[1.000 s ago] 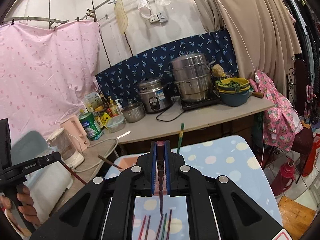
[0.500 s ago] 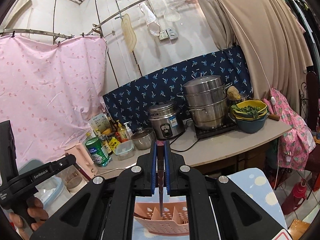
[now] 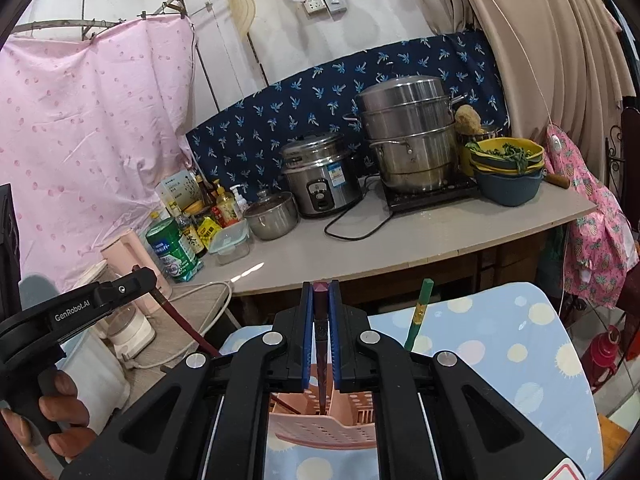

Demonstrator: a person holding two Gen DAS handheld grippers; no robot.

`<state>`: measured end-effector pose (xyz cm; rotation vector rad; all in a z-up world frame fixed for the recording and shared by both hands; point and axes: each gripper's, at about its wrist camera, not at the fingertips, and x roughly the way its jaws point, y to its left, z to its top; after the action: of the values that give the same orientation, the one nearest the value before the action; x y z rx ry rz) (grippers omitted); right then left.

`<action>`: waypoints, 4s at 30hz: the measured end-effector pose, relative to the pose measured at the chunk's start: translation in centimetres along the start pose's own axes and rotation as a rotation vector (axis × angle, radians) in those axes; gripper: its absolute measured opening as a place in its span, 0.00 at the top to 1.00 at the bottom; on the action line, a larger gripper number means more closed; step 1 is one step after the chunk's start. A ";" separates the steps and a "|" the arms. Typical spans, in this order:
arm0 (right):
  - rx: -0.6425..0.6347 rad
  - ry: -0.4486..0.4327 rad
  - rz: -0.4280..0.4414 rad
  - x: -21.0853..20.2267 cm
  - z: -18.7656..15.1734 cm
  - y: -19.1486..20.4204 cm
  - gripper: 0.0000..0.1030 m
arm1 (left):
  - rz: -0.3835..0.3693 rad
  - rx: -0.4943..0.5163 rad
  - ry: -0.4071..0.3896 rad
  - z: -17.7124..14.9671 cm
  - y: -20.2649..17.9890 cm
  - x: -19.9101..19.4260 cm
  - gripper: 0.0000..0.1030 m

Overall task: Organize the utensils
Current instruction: 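Lower both chopsticks into the pink basket and open both tools, then withdraw both open tools back over the remaining chopsticks, then close the left tool on a red chopstick while the right tool grasps a dark red chopstick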

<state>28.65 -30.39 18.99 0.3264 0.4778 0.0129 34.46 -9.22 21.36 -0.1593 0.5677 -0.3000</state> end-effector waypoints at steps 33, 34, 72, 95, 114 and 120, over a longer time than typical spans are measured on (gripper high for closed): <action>-0.032 0.086 -0.022 -9.7 -10.4 -0.5 0.73 | 0.131 0.045 0.097 -10.6 2.9 -6.6 0.79; -0.042 0.094 -0.026 -10.0 -11.2 -0.3 0.73 | 0.138 0.046 0.102 -11.2 3.0 -6.8 0.79; -0.069 0.373 -0.127 -13.4 -29.4 -0.8 0.71 | 0.202 0.085 0.376 -28.6 5.6 -10.6 0.79; -0.105 0.438 -0.142 -11.8 -32.5 -0.3 0.85 | 0.180 0.108 0.455 -31.9 4.5 -9.7 0.68; -0.150 0.419 -0.169 -12.3 -33.0 -0.3 0.93 | 0.134 0.130 0.502 -33.6 3.2 -9.2 0.64; -0.147 0.422 -0.165 -12.3 -33.1 -0.3 0.93 | 0.114 0.131 0.513 -33.9 3.0 -9.2 0.64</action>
<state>2.69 -21.67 -3.25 0.1368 0.9164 -0.0444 9.19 -5.69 -2.90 0.0817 1.0584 -0.2659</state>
